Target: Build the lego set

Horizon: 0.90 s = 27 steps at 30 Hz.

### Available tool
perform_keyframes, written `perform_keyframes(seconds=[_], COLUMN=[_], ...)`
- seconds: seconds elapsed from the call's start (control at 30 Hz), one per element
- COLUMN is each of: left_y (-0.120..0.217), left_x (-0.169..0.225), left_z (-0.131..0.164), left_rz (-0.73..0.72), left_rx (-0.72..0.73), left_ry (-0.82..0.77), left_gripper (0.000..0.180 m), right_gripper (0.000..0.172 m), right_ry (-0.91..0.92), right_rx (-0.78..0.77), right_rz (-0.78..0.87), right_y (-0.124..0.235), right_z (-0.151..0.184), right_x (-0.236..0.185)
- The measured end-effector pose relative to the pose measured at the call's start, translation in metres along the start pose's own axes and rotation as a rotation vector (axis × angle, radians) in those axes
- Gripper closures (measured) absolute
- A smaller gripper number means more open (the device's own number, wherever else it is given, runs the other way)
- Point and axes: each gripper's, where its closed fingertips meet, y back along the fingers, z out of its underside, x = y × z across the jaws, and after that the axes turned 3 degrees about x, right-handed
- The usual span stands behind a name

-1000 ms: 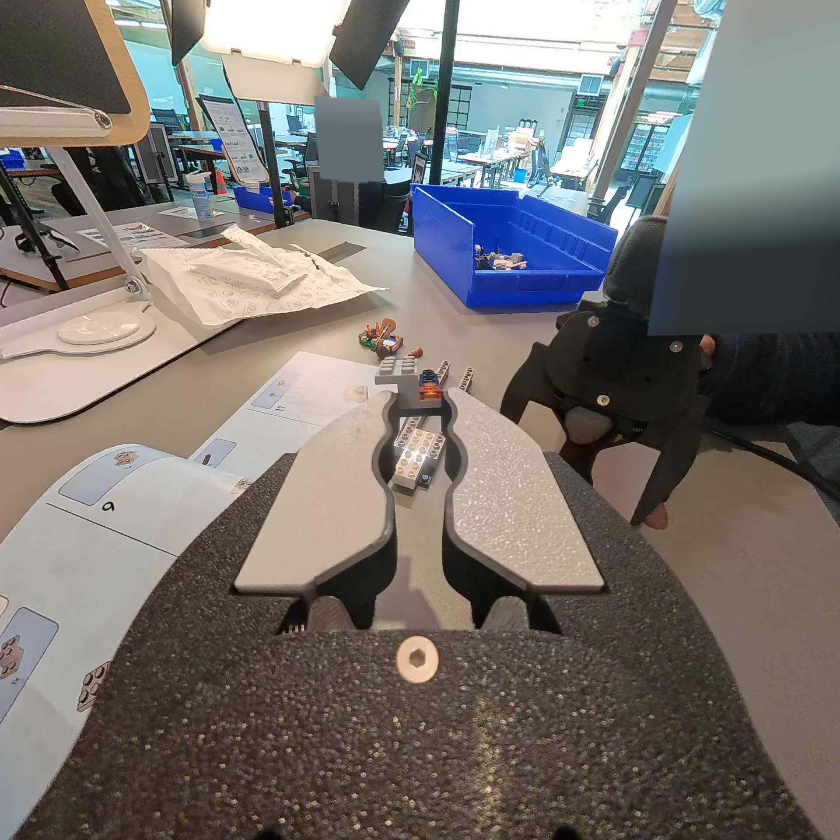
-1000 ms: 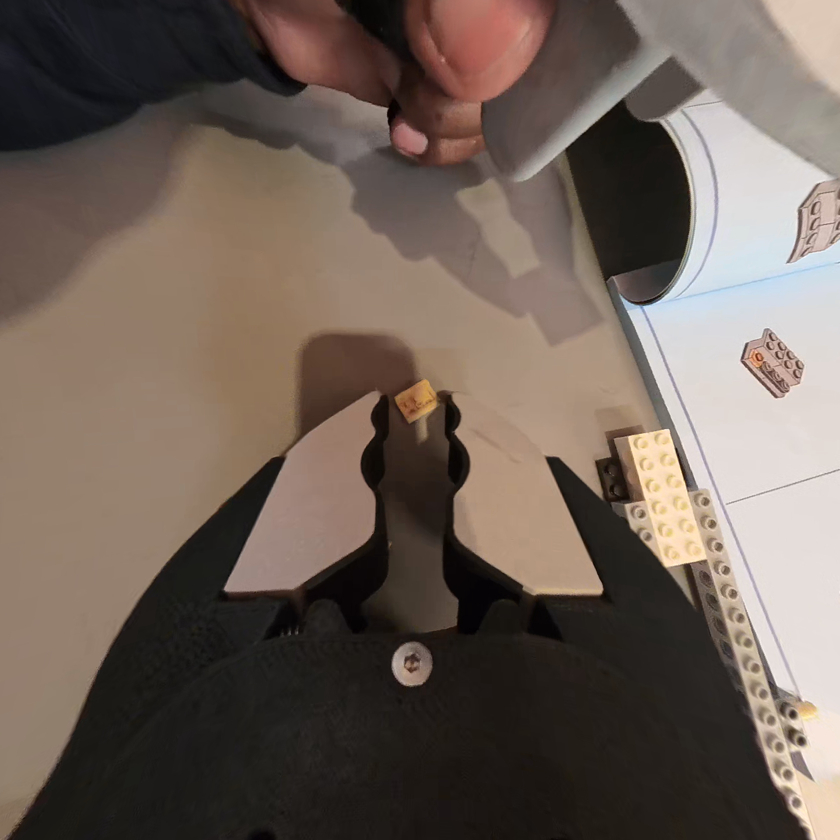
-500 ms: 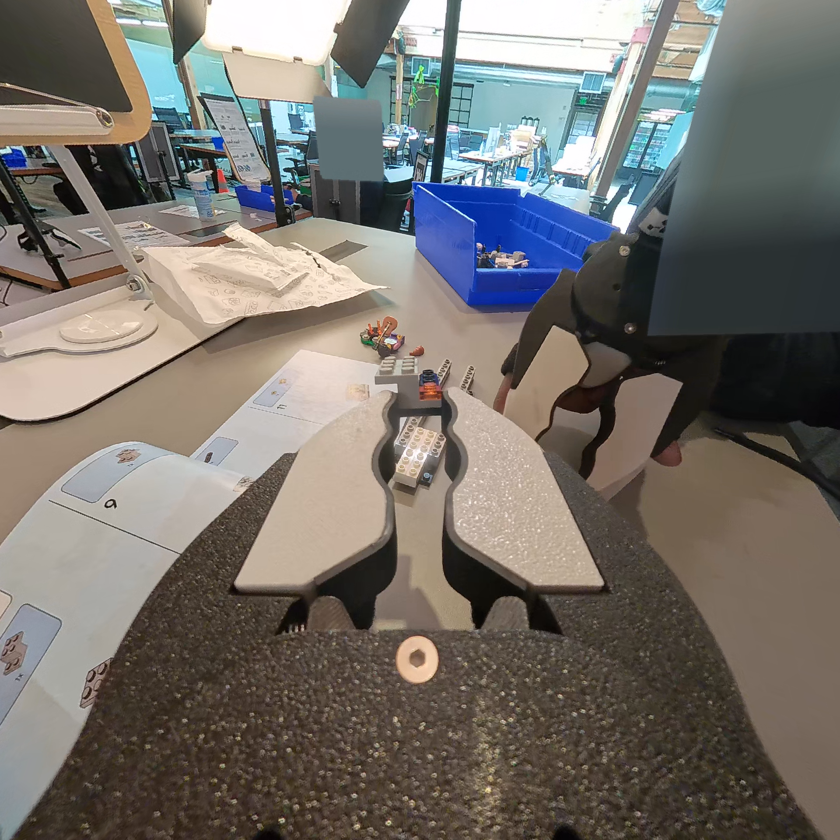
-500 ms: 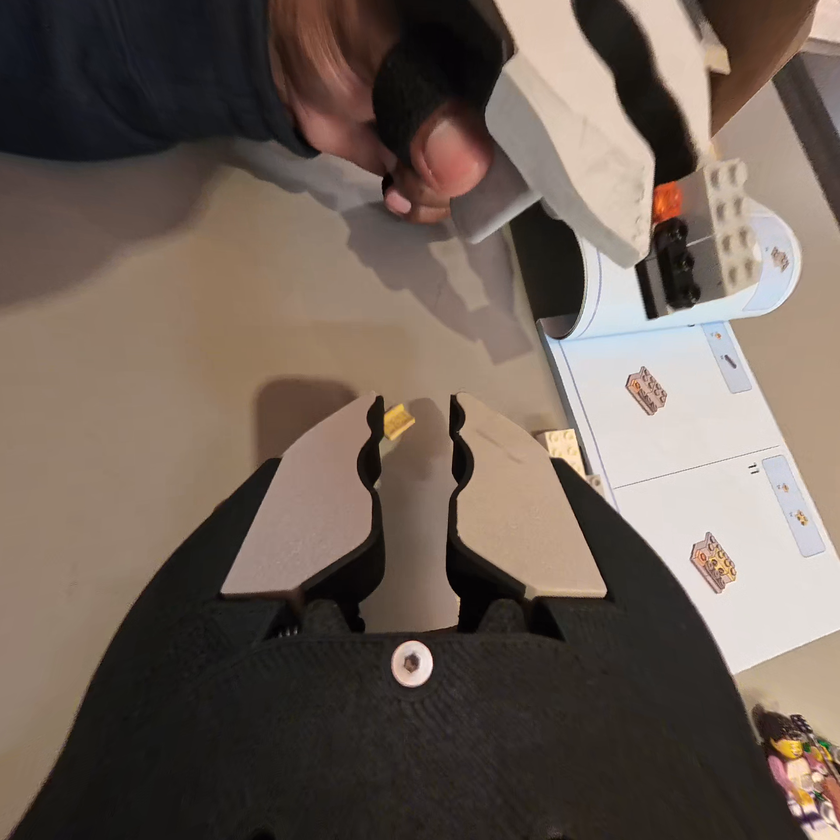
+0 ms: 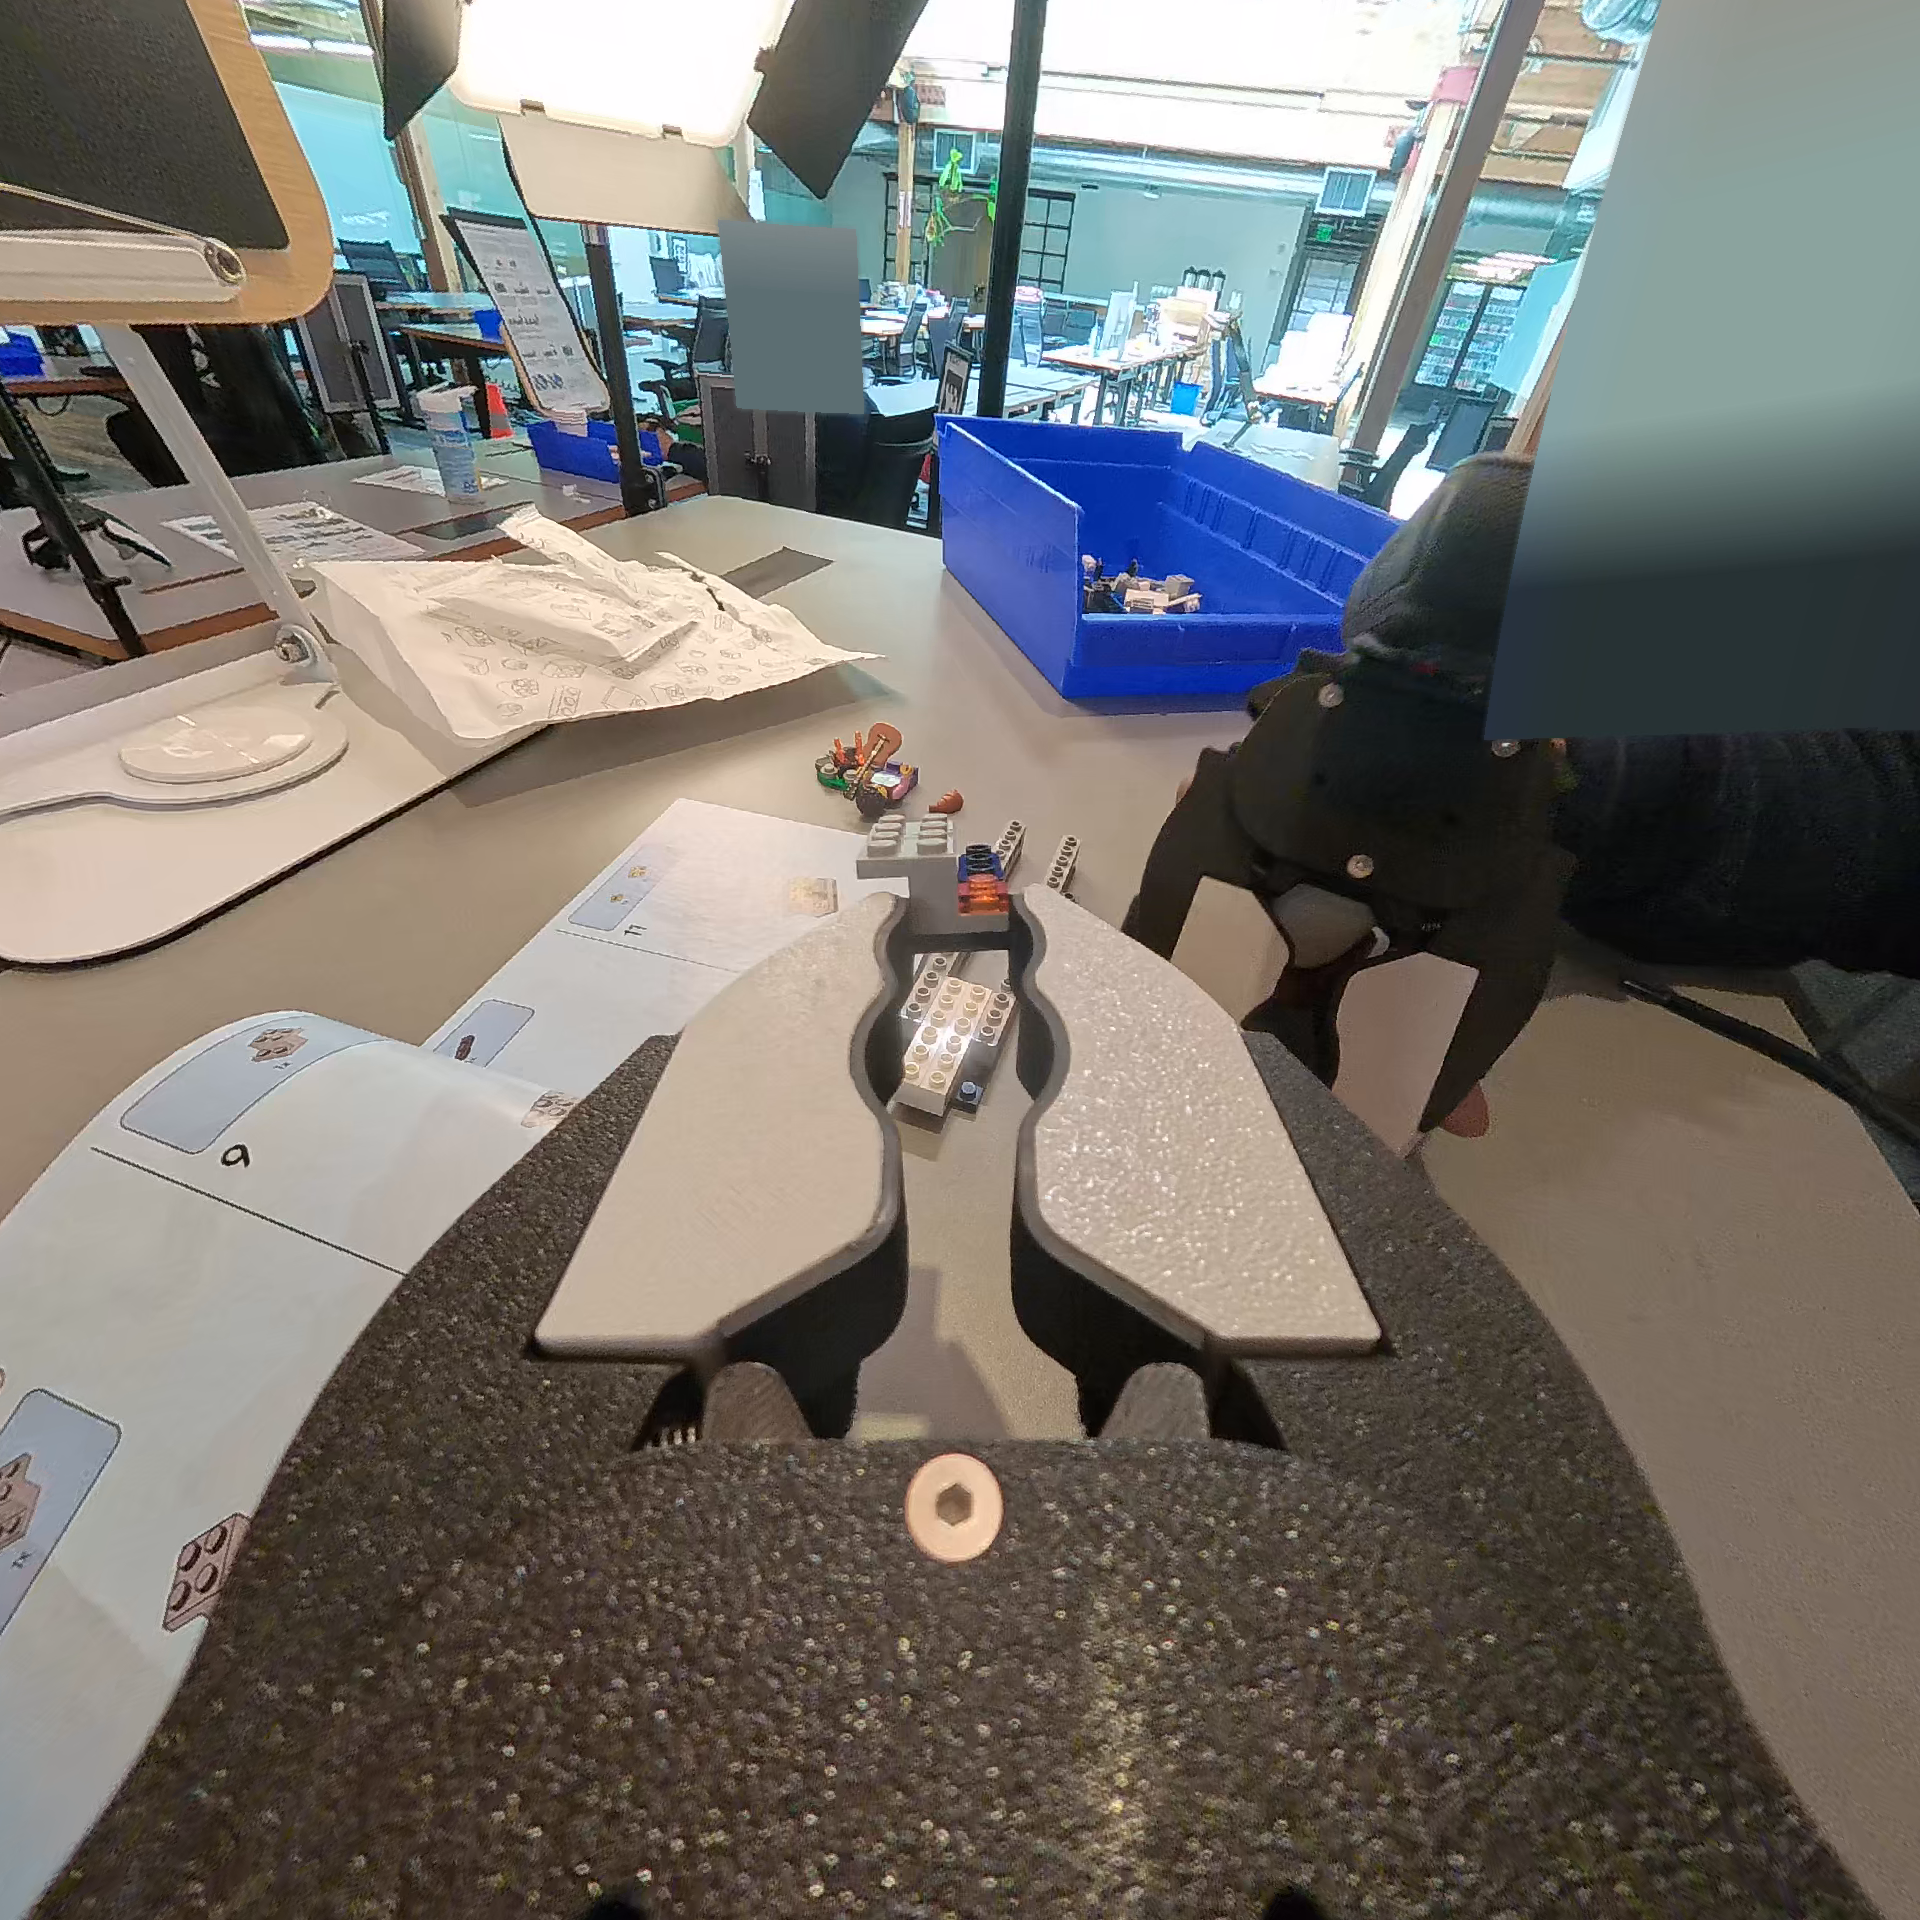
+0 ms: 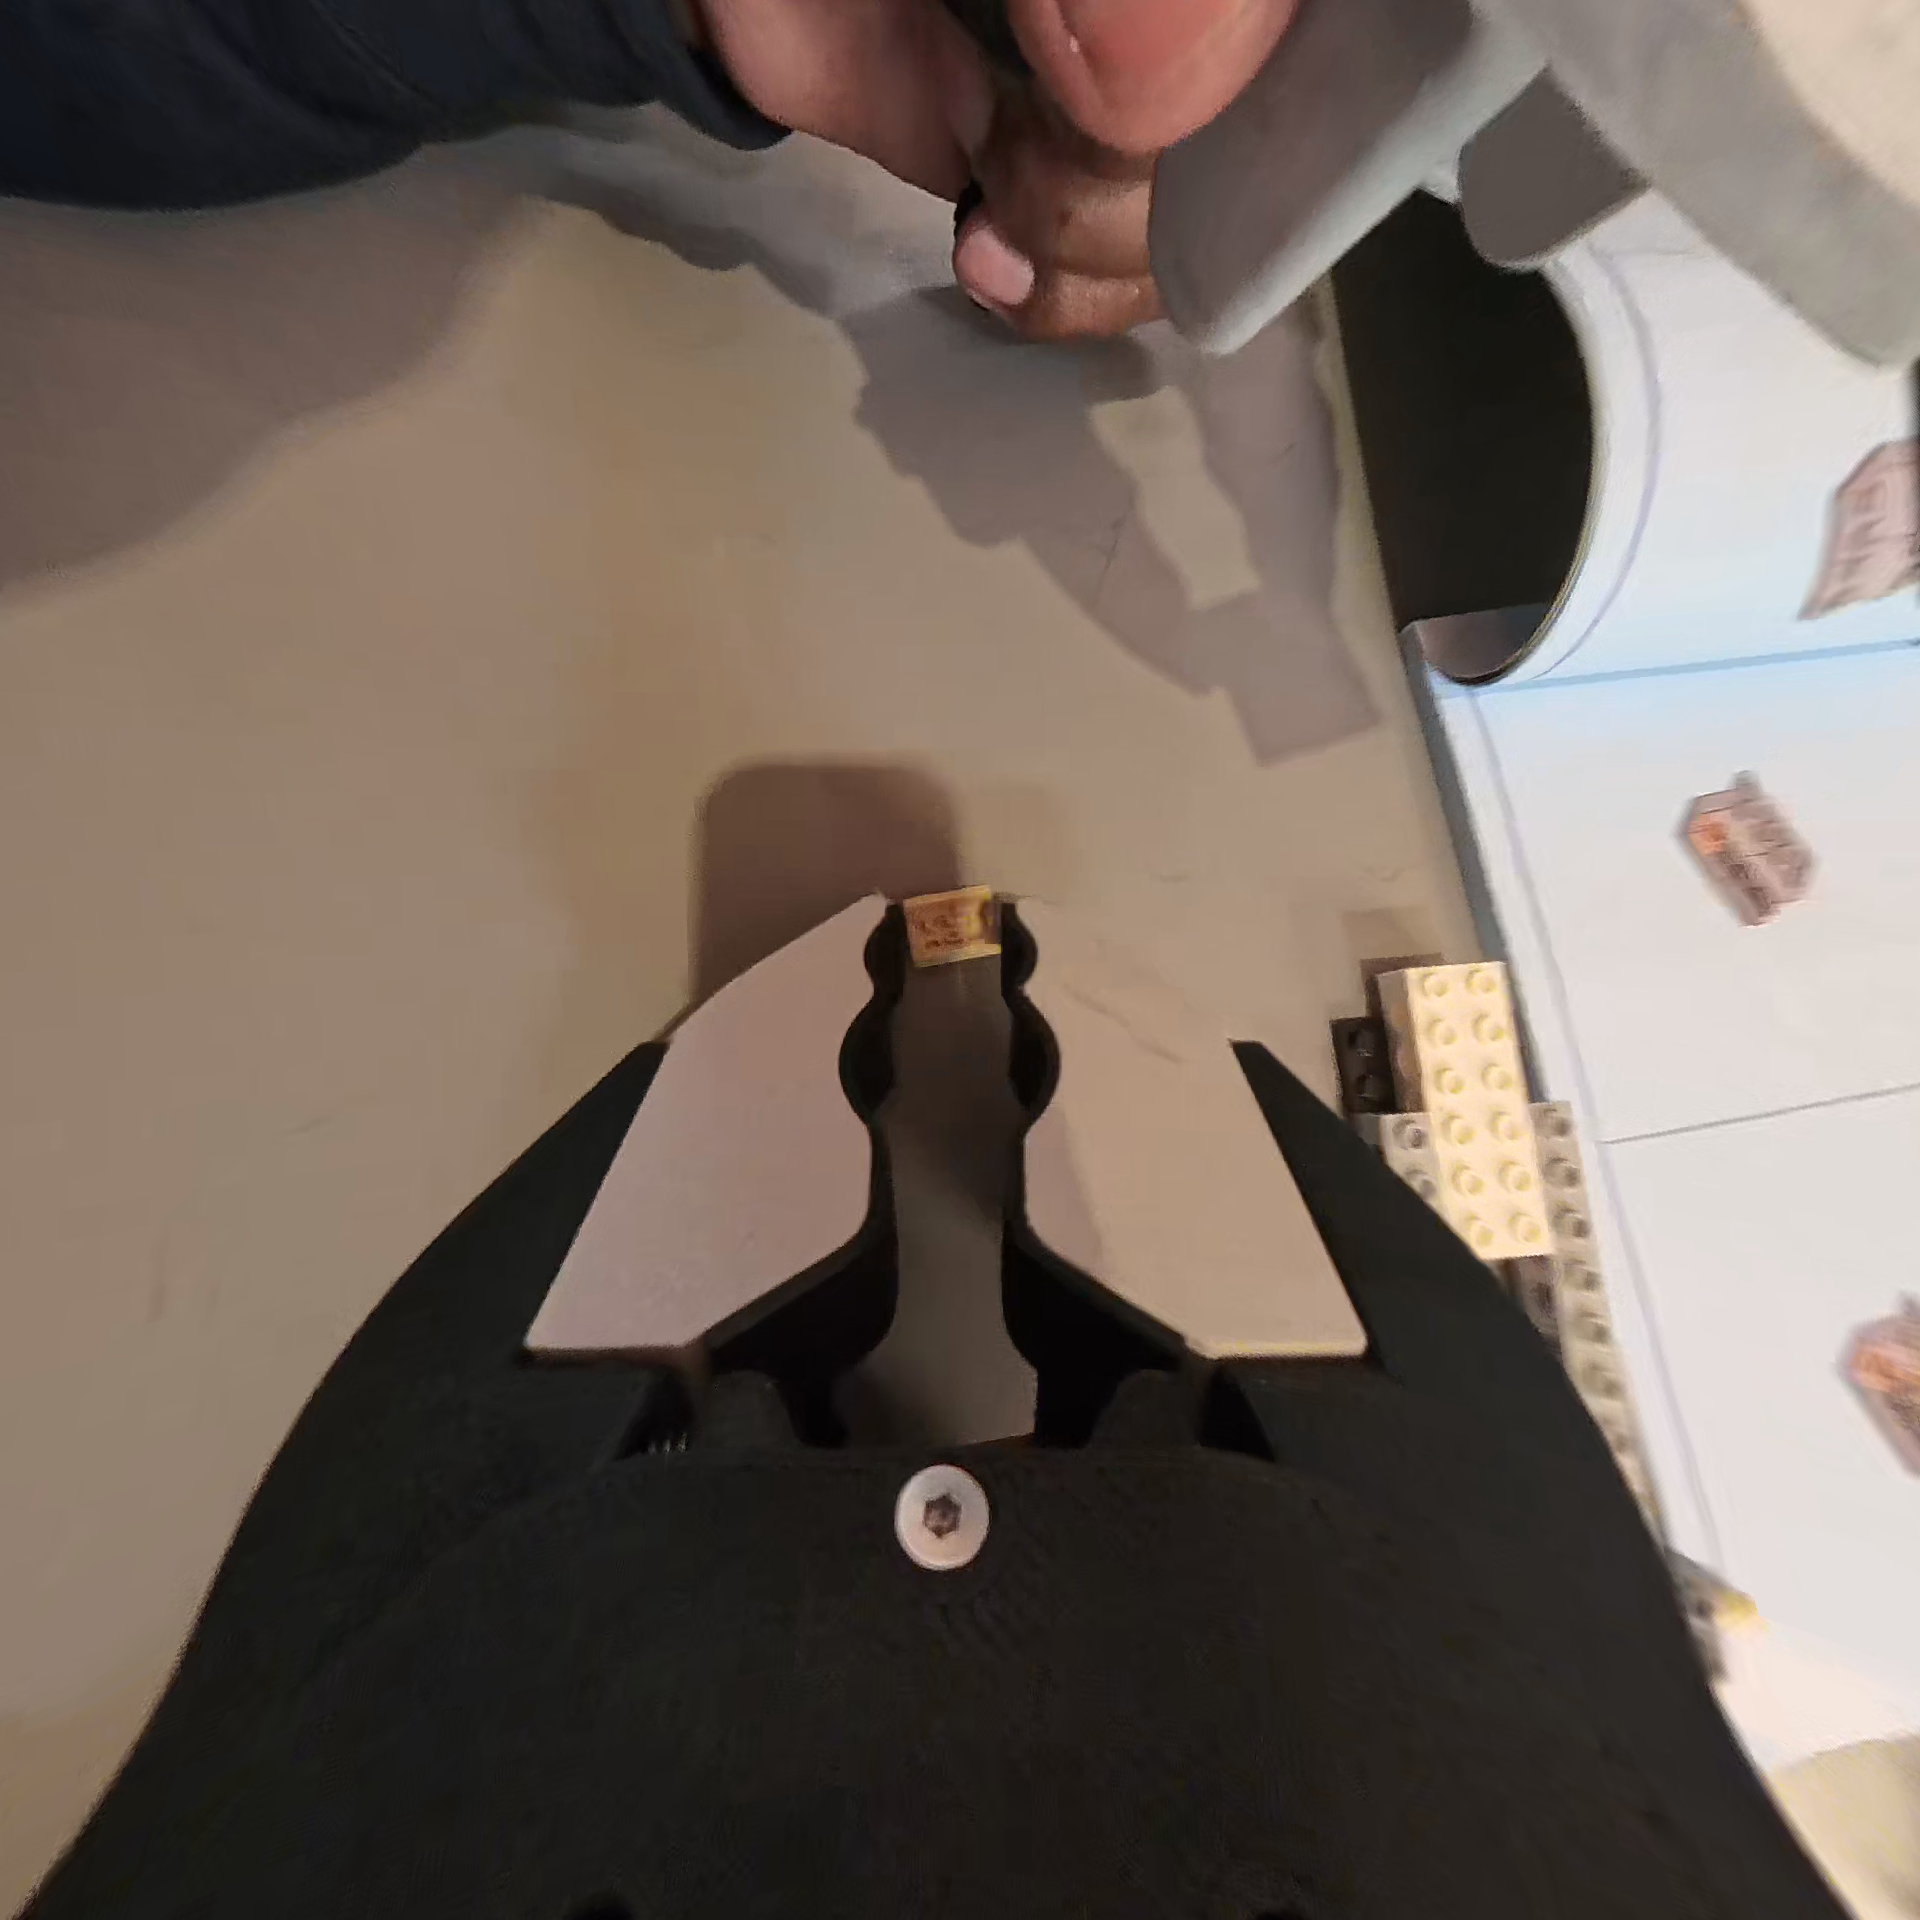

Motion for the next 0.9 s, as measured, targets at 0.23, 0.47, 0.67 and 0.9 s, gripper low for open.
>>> perform_keyframes(seconds=[0.23, 0.47, 0.67, 0.9], left_y=[0.002, 0.001, 0.003, 0.005], left_x=[-0.003, -0.003, -0.004, -0.006], left_z=[-0.001, 0.0, -0.002, -0.008], left_rz=[-0.009, -0.013, -0.019, -0.024], left_rx=[0.005, 0.001, 0.009, 0.037], left_ry=[0.003, 0.001, 0.002, 0.007], left_gripper=[0.164, 0.164, 0.164, 0.164], right_gripper=[0.141, 0.141, 0.143, 0.146], right_ry=[0.161, 0.141, 0.126, 0.07], right_rx=[0.18, 0.107, 0.06, 0.044], right_rz=[0.1, 0.045, 0.036, 0.076], right_y=[0.038, 0.028, 0.007, -0.011], right_z=[-0.036, -0.022, -0.017, -0.034], right_x=[0.006, 0.0, -0.01, -0.011])
